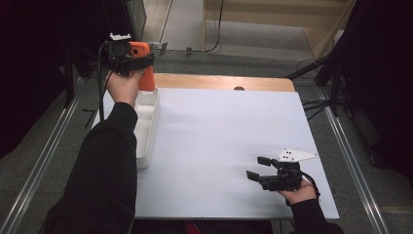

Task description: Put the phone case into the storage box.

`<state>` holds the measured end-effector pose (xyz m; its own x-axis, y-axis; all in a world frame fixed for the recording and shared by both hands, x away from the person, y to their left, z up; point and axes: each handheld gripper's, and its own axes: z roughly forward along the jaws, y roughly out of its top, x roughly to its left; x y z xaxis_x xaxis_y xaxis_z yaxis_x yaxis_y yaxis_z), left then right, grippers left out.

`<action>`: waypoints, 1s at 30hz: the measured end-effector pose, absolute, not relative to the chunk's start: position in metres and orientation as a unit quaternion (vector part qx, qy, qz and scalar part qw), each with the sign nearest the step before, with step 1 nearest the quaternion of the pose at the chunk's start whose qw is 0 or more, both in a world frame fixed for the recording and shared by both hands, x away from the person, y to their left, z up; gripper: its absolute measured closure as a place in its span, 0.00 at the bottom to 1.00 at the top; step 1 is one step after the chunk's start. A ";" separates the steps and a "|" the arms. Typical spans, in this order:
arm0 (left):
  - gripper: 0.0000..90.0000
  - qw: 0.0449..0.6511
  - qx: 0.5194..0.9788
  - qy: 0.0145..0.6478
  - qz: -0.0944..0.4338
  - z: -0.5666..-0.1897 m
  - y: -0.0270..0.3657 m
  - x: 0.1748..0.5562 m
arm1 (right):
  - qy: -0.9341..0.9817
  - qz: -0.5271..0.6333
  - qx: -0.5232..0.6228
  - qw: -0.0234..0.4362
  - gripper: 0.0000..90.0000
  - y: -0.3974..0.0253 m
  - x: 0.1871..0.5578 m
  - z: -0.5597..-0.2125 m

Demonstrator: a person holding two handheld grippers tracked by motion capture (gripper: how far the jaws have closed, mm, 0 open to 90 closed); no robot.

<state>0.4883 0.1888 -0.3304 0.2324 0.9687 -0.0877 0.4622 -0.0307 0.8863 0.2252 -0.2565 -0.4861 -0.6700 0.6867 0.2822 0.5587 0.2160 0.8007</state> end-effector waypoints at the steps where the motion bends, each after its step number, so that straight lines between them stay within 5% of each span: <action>1: 0.18 0.433 0.654 0.546 0.294 -0.332 0.189 0.489 | 0.777 0.481 0.400 0.066 0.26 -0.256 0.225 -0.486; 30: 0.18 0.423 0.667 0.546 0.279 -0.375 0.196 0.498 | 0.776 0.480 0.403 0.065 0.26 -0.255 0.225 -0.487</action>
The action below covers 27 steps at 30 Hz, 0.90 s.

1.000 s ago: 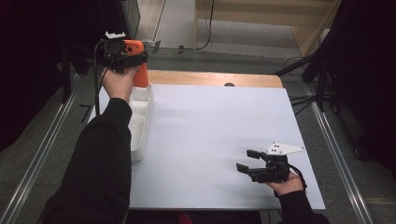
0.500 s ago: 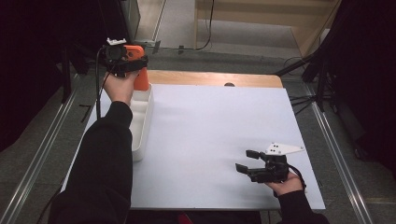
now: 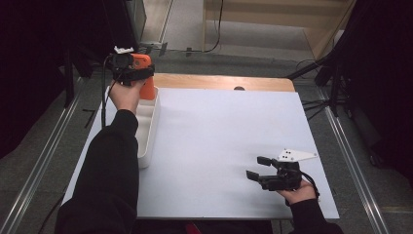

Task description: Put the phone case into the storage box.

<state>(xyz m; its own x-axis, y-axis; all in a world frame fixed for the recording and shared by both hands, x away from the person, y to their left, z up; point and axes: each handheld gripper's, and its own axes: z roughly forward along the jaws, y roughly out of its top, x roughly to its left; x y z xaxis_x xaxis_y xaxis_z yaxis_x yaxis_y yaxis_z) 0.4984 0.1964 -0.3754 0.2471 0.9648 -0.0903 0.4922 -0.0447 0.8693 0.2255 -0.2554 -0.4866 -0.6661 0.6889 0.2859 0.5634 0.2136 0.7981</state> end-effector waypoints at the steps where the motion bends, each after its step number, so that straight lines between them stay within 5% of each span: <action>1: 0.18 0.422 0.667 0.548 0.279 -0.377 0.196 0.498 | 0.776 0.480 0.403 0.065 0.26 -0.255 0.225 -0.487; 27: 0.17 0.402 0.674 0.556 0.274 -0.403 0.198 0.502 | 0.777 0.478 0.404 0.071 0.26 -0.253 0.226 -0.487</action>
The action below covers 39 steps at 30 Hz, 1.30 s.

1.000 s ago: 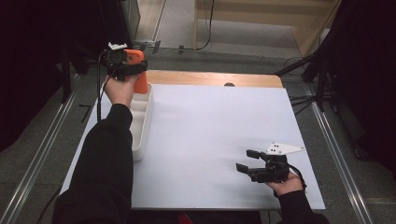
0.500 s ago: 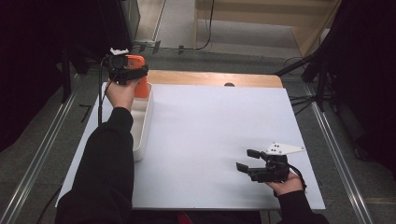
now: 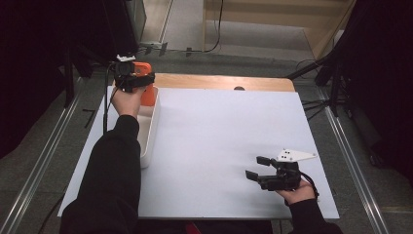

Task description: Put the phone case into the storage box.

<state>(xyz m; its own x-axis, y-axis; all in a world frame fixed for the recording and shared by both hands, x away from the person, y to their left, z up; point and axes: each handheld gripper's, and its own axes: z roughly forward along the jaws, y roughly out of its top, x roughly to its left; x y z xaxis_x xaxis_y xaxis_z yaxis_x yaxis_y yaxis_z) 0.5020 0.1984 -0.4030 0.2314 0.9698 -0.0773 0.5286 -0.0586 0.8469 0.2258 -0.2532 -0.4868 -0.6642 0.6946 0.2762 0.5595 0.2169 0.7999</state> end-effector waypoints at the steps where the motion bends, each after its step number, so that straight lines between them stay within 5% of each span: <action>1: 0.17 0.401 0.674 0.555 0.276 -0.404 0.198 0.502 | 0.777 0.478 0.404 0.071 0.26 -0.253 0.226 -0.487; 31: 0.16 0.360 0.697 0.559 0.268 -0.422 0.192 0.495 | 0.778 0.481 0.398 0.071 0.26 -0.249 0.226 -0.486; 39: 0.02 0.348 0.700 0.556 0.283 -0.420 0.191 0.496 | 0.779 0.480 0.398 0.069 0.26 -0.249 0.225 -0.486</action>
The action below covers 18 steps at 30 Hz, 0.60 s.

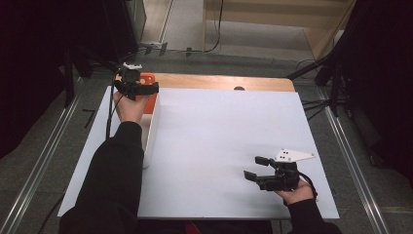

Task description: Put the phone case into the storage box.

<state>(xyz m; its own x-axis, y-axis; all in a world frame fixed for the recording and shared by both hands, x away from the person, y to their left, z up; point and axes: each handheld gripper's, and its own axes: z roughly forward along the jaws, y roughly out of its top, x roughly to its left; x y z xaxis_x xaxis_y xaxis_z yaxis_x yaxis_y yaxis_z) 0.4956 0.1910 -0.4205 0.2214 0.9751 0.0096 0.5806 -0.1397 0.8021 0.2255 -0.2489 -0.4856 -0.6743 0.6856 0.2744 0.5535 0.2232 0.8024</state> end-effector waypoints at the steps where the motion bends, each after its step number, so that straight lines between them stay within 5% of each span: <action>1: 0.02 0.350 0.700 0.555 0.281 -0.420 0.192 0.496 | 0.779 0.480 0.398 0.068 0.26 -0.249 0.225 -0.486; 18: 0.02 0.380 0.707 0.548 0.237 -0.398 0.204 0.488 | 0.782 0.478 0.396 0.063 0.26 -0.249 0.226 -0.487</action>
<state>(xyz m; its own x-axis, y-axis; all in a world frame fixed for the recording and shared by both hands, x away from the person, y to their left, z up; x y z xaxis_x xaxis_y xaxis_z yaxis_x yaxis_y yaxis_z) 0.4878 0.2040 -0.3981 0.2877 0.9543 -0.0813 0.5947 -0.1114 0.7962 0.2260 -0.2492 -0.4875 -0.6779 0.6793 0.2809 0.5599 0.2295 0.7962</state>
